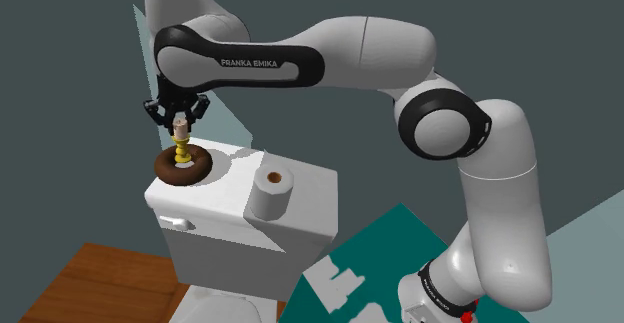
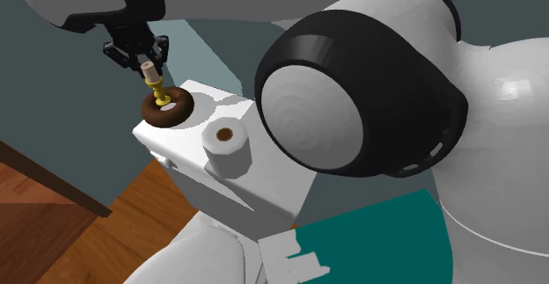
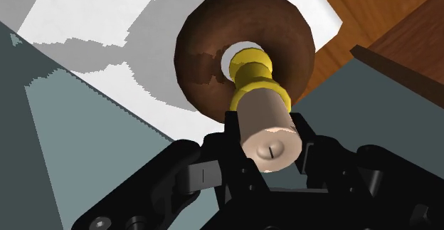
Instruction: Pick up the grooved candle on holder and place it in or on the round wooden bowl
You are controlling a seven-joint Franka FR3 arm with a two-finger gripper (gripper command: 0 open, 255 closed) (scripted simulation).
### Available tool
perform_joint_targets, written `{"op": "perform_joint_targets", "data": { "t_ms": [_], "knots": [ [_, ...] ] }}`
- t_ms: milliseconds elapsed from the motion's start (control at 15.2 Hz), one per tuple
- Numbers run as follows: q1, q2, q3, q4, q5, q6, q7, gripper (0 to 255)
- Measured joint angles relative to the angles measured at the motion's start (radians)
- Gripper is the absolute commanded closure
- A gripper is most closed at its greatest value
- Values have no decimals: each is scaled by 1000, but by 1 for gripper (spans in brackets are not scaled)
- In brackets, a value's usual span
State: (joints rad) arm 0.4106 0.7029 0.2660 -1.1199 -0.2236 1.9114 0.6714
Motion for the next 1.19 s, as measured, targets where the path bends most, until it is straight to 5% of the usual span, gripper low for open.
{"op": "perform_joint_targets", "data": {
  "t_ms": [330,396,792,1188],
  "knots": [
    [1,1,0,-1,0,2,1,255],
    [1,1,0,-1,0,2,1,0],
    [1,1,0,-1,0,2,1,0],
    [8,-24,5,80,7,-101,-8,0]
  ]
}}
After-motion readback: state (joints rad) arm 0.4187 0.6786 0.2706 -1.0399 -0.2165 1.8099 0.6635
